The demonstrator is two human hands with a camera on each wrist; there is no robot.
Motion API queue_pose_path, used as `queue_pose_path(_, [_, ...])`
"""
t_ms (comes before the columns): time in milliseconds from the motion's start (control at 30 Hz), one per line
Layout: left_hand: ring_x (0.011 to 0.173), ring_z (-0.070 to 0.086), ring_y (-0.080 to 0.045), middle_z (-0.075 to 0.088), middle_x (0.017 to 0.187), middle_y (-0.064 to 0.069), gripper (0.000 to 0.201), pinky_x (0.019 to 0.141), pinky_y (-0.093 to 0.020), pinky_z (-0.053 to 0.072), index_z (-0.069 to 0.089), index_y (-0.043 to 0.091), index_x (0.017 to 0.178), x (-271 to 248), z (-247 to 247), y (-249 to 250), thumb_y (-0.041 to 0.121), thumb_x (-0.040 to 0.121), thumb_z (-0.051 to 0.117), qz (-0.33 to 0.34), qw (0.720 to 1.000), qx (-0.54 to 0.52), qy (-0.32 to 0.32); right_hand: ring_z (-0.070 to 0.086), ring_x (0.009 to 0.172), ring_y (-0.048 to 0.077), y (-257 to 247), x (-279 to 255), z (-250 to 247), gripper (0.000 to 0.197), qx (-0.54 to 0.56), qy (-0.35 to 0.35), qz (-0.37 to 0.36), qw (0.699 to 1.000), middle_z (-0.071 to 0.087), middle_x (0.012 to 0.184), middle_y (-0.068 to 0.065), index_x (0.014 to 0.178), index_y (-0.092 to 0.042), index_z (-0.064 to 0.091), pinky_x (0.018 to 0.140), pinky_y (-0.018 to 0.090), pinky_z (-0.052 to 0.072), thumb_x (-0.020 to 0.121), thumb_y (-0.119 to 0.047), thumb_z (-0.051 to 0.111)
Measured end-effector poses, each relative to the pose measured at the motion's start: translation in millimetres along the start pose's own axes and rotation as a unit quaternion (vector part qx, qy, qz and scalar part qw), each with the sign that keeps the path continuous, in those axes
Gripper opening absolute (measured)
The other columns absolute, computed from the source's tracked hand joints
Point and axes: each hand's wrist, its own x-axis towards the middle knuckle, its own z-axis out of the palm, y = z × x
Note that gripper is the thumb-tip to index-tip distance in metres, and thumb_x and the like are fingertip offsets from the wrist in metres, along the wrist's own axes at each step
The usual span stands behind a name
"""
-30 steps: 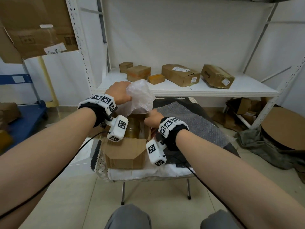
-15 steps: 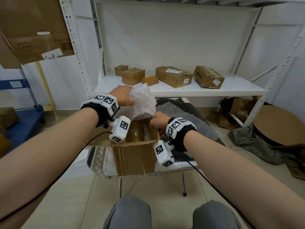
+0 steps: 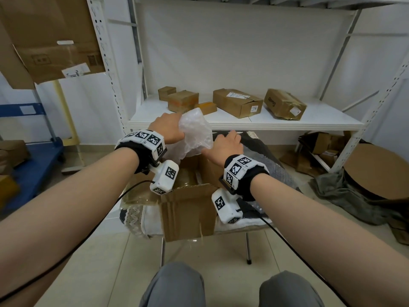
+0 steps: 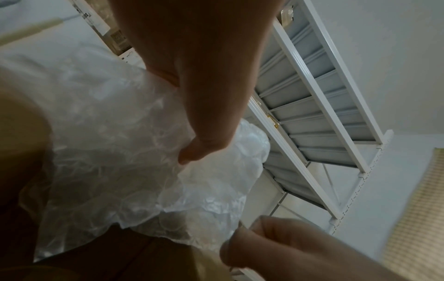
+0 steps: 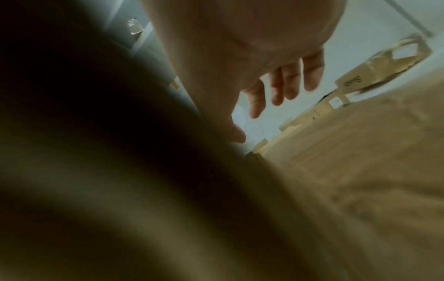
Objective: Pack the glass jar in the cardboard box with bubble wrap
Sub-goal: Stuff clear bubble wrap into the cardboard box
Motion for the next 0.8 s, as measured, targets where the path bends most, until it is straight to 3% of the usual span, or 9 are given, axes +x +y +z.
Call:
queue_pose_path(67, [0.085,0.056,-0.028,0.063,0.106,-0.010,0.035,0.071,-0.038,0.046,0.054,0.019,0.111,-1,1,-3,0.034,0.080,0.058,-0.007,1.000,0.000,-0.002,0.058,0.109,0.032,-10,-5,-2,0.046,0.011,-0.039,-0.076,0.996,0.062,0.117,0.015,0.110,-0.011,0.064,0.094,0.040,0.049,0.091,-0.052,0.055])
queue_pose_path(133, [0.091,0.058,-0.032,0.063,0.108,-0.011,0.036,0.073,-0.039,0.047,0.053,0.018,0.113,-1,1,-5,0.030,0.080,0.058,-0.007,1.000,0.006,0.001,0.063,0.081,0.023,-20,-11,1,0.030,0.022,-0.135,-0.140,0.981,0.067,0.087,0.008,0.082,-0.016,0.065,0.076,0.033,0.054,0.094,-0.041,0.056])
queue_pose_path(200, [0.094,0.059,-0.034,0.062,0.109,-0.012,0.036,0.074,-0.039,0.046,0.053,0.017,0.114,-1,1,-7,0.027,0.080,0.059,-0.008,1.000,0.014,0.002,0.060,0.065,0.016,-32,-13,7,0.027,0.015,-0.239,-0.161,0.958,0.068,0.079,0.004,0.081,-0.011,0.070,0.063,0.028,0.052,0.095,-0.031,0.059])
queue_pose_path(233, [0.094,0.059,-0.034,0.062,0.108,-0.012,0.036,0.073,-0.038,0.045,0.053,0.017,0.115,-2,0,-8,0.026,0.080,0.059,-0.008,1.000,0.021,0.001,0.062,0.068,0.017,-39,-11,11,0.024,0.004,-0.267,-0.167,0.949,0.072,0.087,0.006,0.091,-0.008,0.074,0.067,0.030,0.055,0.094,-0.028,0.061])
queue_pose_path(300, [0.093,0.058,-0.034,0.061,0.106,-0.012,0.035,0.070,-0.036,0.043,0.054,0.016,0.113,-3,0,-9,0.023,0.079,0.059,-0.002,0.999,0.036,0.000,0.066,0.097,0.025,-50,-4,19,0.028,-0.045,-0.285,-0.196,0.937,0.071,0.112,0.010,0.111,-0.009,0.072,0.092,0.040,0.055,0.094,-0.028,0.061])
queue_pose_path(367, [0.092,0.058,-0.033,0.061,0.105,-0.012,0.035,0.069,-0.036,0.043,0.054,0.017,0.112,-3,-3,-10,0.022,0.077,0.059,0.001,0.999,0.049,-0.003,0.054,0.125,0.026,-55,5,27,0.038,-0.094,-0.310,-0.217,0.921,0.060,0.135,0.008,0.131,-0.013,0.063,0.109,0.042,0.042,0.097,-0.030,0.057])
queue_pose_path(467, [0.094,0.059,-0.033,0.060,0.105,-0.011,0.033,0.071,-0.036,0.044,0.054,0.017,0.110,-2,-5,-10,0.020,0.077,0.059,0.005,0.998,0.066,-0.011,0.031,0.146,0.026,-52,17,35,0.054,-0.134,-0.351,-0.229,0.898,0.034,0.158,0.009,0.152,-0.013,0.035,0.119,0.041,0.026,0.103,-0.029,0.049])
queue_pose_path(700, [0.092,0.059,-0.031,0.059,0.103,-0.010,0.029,0.073,-0.036,0.047,0.054,0.017,0.105,6,-3,-5,0.020,0.077,0.063,0.029,0.995,0.075,-0.053,0.019,0.151,0.025,-43,16,34,0.057,-0.094,-0.382,-0.228,0.891,0.021,0.163,0.009,0.156,-0.010,0.021,0.121,0.036,0.018,0.106,-0.024,0.043])
queue_pose_path(800, [0.092,0.060,-0.031,0.060,0.102,-0.009,0.032,0.072,-0.035,0.047,0.057,0.017,0.106,9,-4,-5,0.023,0.075,0.066,0.031,0.995,0.069,-0.063,0.049,0.129,0.020,-43,6,14,0.047,-0.006,-0.435,-0.215,0.874,0.045,0.148,0.009,0.149,-0.007,0.039,0.104,0.028,0.040,0.105,-0.018,0.046])
